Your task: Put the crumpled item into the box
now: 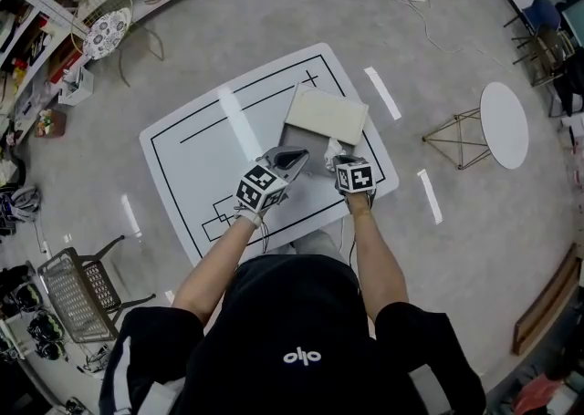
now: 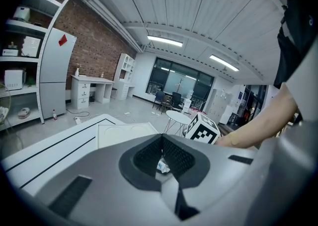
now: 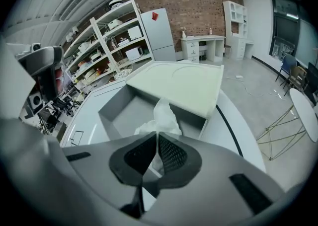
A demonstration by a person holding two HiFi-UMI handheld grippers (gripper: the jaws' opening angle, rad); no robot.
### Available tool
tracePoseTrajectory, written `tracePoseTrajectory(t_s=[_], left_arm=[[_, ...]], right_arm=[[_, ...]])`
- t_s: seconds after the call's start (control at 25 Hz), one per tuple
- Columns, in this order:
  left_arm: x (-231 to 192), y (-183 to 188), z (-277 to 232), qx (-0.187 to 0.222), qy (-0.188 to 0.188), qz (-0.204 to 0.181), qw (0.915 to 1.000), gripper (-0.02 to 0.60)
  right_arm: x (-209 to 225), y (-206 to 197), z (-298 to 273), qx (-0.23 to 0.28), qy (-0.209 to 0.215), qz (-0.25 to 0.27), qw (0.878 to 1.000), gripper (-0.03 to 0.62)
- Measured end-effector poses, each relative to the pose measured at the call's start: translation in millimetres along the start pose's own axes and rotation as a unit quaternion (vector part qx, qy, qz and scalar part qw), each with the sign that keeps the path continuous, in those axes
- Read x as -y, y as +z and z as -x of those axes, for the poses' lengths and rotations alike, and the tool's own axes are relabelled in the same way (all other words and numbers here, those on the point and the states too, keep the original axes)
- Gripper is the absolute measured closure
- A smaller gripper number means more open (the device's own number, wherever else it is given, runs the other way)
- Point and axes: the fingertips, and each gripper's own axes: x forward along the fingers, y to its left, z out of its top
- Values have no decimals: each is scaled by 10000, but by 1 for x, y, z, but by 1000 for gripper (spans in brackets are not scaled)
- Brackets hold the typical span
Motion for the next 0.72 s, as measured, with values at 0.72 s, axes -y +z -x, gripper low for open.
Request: tracePoseTrajectory(t_s=[0.72], left_arm=[[-13, 1, 7, 109, -16, 123, 9999, 581]], right_arm=[[-9, 15, 4, -7, -69, -146, 9999, 473]])
